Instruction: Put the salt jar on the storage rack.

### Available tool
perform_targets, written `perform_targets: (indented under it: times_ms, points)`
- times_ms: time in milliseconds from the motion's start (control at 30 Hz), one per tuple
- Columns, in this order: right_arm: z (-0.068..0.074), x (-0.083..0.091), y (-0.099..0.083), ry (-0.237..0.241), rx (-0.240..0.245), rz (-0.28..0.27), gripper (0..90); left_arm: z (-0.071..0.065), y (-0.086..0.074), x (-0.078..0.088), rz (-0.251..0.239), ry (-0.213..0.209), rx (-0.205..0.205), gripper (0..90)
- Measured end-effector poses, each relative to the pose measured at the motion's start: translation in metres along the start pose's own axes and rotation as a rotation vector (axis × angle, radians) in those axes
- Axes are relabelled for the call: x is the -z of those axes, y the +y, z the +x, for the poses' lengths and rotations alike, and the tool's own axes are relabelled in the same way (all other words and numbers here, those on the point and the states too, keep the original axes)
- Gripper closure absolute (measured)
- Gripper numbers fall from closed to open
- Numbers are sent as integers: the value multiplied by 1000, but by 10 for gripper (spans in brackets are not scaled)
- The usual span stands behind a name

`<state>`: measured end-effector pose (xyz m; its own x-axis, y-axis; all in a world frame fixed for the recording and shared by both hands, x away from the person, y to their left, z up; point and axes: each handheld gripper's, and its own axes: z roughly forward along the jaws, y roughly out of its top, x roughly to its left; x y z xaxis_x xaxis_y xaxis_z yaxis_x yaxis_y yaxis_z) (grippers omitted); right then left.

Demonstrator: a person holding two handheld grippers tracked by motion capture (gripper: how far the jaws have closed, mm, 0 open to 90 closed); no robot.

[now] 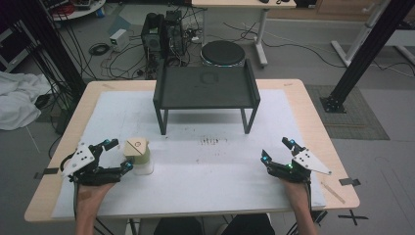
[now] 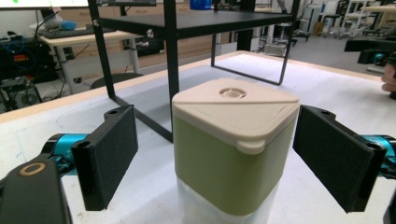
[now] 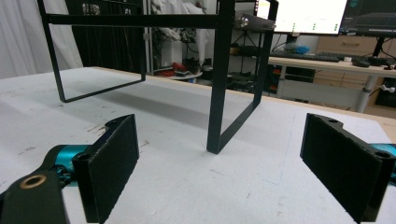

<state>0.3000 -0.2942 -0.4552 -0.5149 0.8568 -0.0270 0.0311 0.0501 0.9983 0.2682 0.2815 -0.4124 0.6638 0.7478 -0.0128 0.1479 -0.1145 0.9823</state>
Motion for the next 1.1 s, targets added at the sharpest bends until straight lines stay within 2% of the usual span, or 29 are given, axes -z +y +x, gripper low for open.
perform_targets:
  times_ms: [200,500,700,900,1100]
  points:
    - [0,0,0,2,4,6,107,-2,-5,-8,38,-1,-9,106]
    - [0,0,0,4,3,8,107,-9,-7,-30,45,-21,0,105]
    - [0,0,1,5,0,14,107,-11,-7,-40,47,-19,1,105]
    - [-1,0,1,5,3,16,107,-11,-7,-43,49,-14,-4,106]
    - [0,0,0,4,1,11,107,-12,-7,-42,37,-11,10,108]
